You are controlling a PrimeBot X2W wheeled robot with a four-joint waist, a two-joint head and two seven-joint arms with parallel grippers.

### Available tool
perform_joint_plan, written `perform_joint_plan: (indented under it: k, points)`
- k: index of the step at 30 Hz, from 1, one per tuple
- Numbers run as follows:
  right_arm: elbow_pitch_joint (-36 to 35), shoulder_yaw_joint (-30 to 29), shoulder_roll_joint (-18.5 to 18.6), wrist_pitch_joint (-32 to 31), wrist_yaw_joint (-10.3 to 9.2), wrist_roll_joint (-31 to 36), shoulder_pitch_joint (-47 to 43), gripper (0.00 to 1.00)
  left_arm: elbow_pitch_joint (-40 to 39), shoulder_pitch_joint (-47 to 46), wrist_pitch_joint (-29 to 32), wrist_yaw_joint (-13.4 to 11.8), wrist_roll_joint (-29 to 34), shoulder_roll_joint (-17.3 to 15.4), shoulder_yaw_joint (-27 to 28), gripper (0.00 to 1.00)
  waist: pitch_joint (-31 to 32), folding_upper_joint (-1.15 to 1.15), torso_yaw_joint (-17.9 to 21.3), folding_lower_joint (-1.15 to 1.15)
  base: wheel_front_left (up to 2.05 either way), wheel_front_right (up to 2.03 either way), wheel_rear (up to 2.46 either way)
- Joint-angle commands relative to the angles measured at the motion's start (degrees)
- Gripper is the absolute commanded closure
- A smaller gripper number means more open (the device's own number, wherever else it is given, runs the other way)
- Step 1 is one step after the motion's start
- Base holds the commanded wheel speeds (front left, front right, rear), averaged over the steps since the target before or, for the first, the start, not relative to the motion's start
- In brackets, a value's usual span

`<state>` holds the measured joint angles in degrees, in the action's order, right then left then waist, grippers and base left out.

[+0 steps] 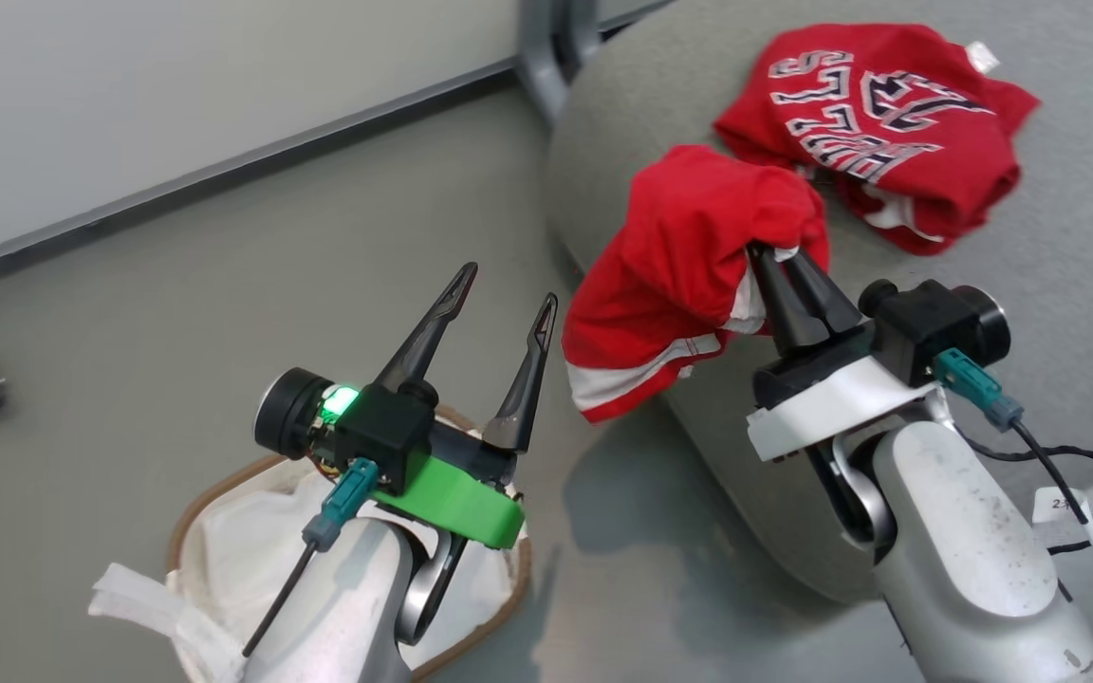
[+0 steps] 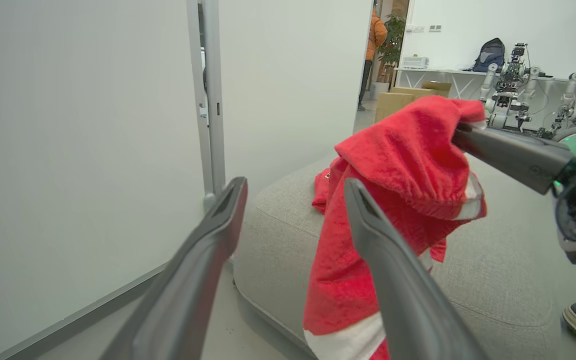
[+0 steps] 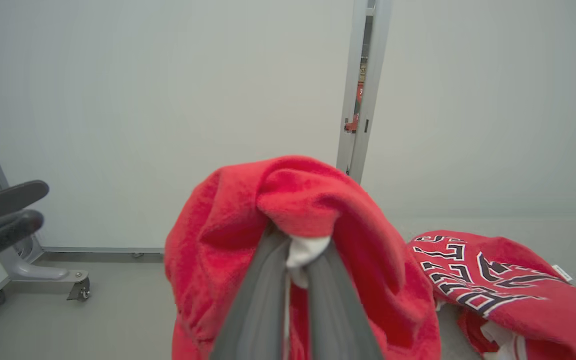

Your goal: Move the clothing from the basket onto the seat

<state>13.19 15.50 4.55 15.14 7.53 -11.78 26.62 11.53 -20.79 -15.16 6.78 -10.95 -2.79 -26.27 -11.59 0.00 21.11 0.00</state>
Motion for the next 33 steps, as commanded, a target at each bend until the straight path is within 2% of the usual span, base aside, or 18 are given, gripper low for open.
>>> perform_joint_plan:
  k: [1, 7, 14, 18, 21, 25, 30, 31, 32, 33]
  points:
    - [-0.17, -0.66, 0.67, 0.0, -0.08, 0.48, 0.21, 1.0, 0.44, 0.3, 0.02, 0.24, 0.44, -0.31, -0.14, 0.0, -2.54, 0.0, 6.85, 0.0, 0.0, 0.0, 0.0]
    - [-0.91, -3.91, 3.89, 0.0, -0.08, 1.52, 5.03, 1.0, 2.09, -1.5, 0.02, 0.52, 1.26, -0.59, -0.51, 0.0, -5.81, 0.0, 8.2, 0.0, 0.0, 0.0, 0.0]
    - [2.47, -8.45, 12.25, 0.0, -0.08, 3.26, 17.04, 1.0, 3.97, -3.44, 0.02, 0.61, 2.44, -1.96, -1.22, 0.0, -11.14, 0.0, 6.77, 0.0, 0.0, 0.0, 0.0]
    - [7.84, -10.56, 17.4, -0.01, -0.08, 4.95, 24.61, 1.0, 4.63, -5.08, 0.02, 0.67, 2.81, -2.79, -1.96, 0.0, -14.42, 0.0, 4.59, 0.0, 0.0, 0.0, 0.0]
    - [13.19, -14.28, 20.66, -0.01, -0.08, 5.87, 30.04, 1.0, 4.85, -6.95, 0.01, 0.7, 2.96, -2.95, -3.32, 0.0, -17.16, 0.0, 2.16, 0.0, 0.0, 0.0, 0.0]
    - [20.87, -19.1, 22.74, -0.01, -0.08, 7.48, 35.45, 1.0, 5.12, -9.06, 0.02, 0.71, 2.61, -3.28, -4.39, 0.0, -20.09, 0.0, -0.99, 0.0, 0.0, 0.0, 0.0]
    - [30.39, -24.64, 24.81, -0.01, -0.08, 11.0, 37.43, 1.0, 5.41, -11.1, 0.01, 0.72, 2.23, -2.92, -5.54, 0.0, -22.68, 0.0, -5.21, 0.0, 0.0, 0.0, 0.0]
    - [32.15, -25.84, 24.54, -0.01, -0.08, 11.65, 36.88, 0.85, 5.54, -11.31, 0.02, 0.72, 2.25, -2.85, -5.52, 0.0, -23.0, 0.0, -5.95, 0.0, 0.0, 0.0, 0.0]
    - [33.39, -26.68, 23.78, -0.01, -0.08, 11.95, 35.96, 0.51, 5.59, -11.34, 0.02, 0.72, 2.15, -2.77, -5.13, 0.0, -23.2, 0.0, -6.46, 0.0, 0.0, 0.0, 0.0]
    - [34.18, -27.59, 23.48, -0.02, -0.08, 12.13, 35.22, 0.0, 5.64, -11.39, 0.02, 0.72, 2.19, -2.72, -4.92, 0.0, -23.34, 0.0, -6.81, 0.0, 0.0, 0.0, 0.0]
